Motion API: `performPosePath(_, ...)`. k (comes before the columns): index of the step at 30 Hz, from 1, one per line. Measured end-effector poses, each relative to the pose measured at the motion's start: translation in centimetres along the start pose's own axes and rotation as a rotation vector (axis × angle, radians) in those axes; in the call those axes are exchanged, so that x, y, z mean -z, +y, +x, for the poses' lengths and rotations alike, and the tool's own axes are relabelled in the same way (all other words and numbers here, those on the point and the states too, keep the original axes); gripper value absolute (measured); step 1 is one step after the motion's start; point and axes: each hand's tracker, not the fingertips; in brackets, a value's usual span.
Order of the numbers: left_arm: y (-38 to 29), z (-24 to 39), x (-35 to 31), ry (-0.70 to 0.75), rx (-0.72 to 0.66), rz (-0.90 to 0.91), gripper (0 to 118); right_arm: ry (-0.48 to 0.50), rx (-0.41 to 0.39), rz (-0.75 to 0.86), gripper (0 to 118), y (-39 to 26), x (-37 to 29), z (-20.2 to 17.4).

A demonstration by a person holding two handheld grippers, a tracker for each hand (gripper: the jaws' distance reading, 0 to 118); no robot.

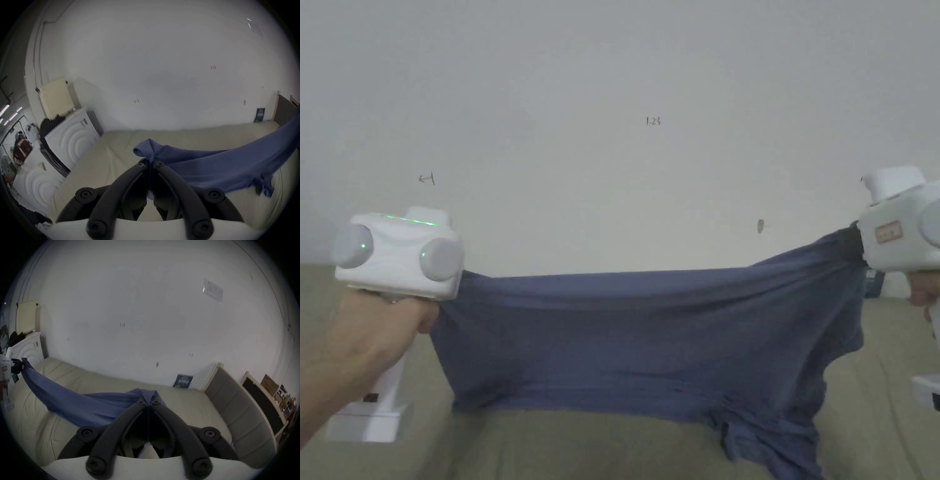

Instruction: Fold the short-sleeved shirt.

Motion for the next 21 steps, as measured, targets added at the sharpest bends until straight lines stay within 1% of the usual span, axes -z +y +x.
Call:
performPosePath(1, -2.1, -0.3, 0.1, -0.012, 0.016, -0.022, 3, 0.002, 0.019, -0.037, 1, -2.2, -0.7, -0.1)
performPosePath(2, -4.5, -1.2, -0.3, -0.047, -0.033, -0.039, 3, 0.027, 0.013, -0.046, 1, -4.4, -1.8, -0.1)
performPosePath(3, -6.5, -1.1, -1.1, -0.054, -0.038, -0.064, 3, 0.017, 0.02, -0.045, 1, -6.2, -2.7, -0.1)
performPosePath(4, -9.0, -1.0, -2.4, -0.062, 0.011, -0.101, 3, 0.04, 0.002, -0.102, 1, -8.1, -4.0, -0.3)
performPosePath(5, -11.1, -1.7, -3.5, -0.062, 0.003, -0.089, 3, 0.044, 0.016, -0.072, 1, -10.2, -5.7, -0.3)
performPosePath(6, -12.8, -2.4, -4.4, -0.076, 0.022, -0.111, 3, 0.052, 0.02, -0.1, 1, -11.7, -6.9, -0.4)
performPosePath(7, -15.1, -1.5, -7.9, -0.077, 0.005, -0.105, 3, 0.067, 0.037, -0.114, 1, -13.5, -8.4, -0.4)
performPosePath(8, -17.0, -1.3, -10.0, -0.084, 0.047, -0.142, 3, 0.078, 0.068, -0.124, 1, -15.4, -10.1, -0.7)
performPosePath(9, -18.2, -1.7, -11.0, -0.082, 0.032, -0.132, 3, 0.094, 0.062, -0.147, 1, -17.0, -11.4, -0.9)
performPosePath(10, -20.0, -2.3, -12.5, -0.089, 0.037, -0.155, 3, 0.094, 0.08, -0.144, 1, -19.0, -12.9, -1.1)
performPosePath(11, -21.7, -2.2, -13.4, -0.114, 0.068, -0.199, 3, 0.098, 0.09, -0.188, 1, -21.1, -14.3, -1.4)
performPosePath(12, -22.7, -2.5, -14.3, -0.101, 0.046, -0.172, 3, 0.123, 0.115, -0.186, 1, -22.6, -15.5, -1.8)
performPosePath(14, -25.7, -3.5, -16.6, -0.109, 0.043, -0.194, 3, 0.126, 0.135, -0.22, 1, -26.4, -18.1, -2.3)
performPosePath(18, -29.8, -5.4, -20.9, -0.129, 0.006, -0.24, 3, 0.141, 0.126, -0.287, 1, -32.0, -21.6, -2.3)
performPosePath(21, -32.6, -6.4, -24.2, -0.141, -0.012, -0.253, 3, 0.158, 0.155, -0.297, 1, -35.5, -24.9, -2.5)
